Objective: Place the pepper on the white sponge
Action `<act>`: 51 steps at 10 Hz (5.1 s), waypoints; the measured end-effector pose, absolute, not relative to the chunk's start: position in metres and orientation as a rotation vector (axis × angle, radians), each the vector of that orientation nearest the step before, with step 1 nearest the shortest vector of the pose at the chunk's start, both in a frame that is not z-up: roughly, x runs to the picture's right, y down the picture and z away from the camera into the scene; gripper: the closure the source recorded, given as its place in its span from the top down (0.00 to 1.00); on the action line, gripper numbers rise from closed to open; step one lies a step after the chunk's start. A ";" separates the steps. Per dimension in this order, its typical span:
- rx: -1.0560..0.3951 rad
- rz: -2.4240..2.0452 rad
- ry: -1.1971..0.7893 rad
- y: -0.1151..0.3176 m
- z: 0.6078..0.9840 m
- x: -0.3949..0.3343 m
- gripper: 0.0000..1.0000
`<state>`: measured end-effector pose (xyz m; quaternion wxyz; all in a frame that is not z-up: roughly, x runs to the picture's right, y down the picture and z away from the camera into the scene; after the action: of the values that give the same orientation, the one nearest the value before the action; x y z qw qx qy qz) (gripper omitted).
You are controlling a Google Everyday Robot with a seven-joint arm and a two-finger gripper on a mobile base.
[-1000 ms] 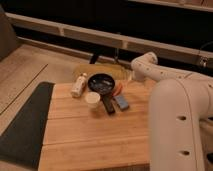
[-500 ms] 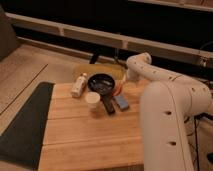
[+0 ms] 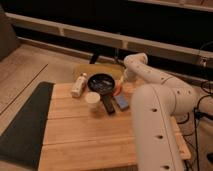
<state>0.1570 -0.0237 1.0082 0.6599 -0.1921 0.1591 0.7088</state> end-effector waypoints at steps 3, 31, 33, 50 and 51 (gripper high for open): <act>-0.465 1.581 0.360 -0.024 1.017 0.147 0.65; -0.259 1.622 0.369 -0.078 0.993 0.199 0.00; -0.279 1.627 0.378 -0.057 0.970 0.191 0.00; -0.451 1.439 0.664 0.064 0.906 0.179 0.04; -0.448 1.433 0.681 0.066 0.907 0.182 0.04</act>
<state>0.1815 0.0657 0.9068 0.6792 -0.1996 0.3032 0.6379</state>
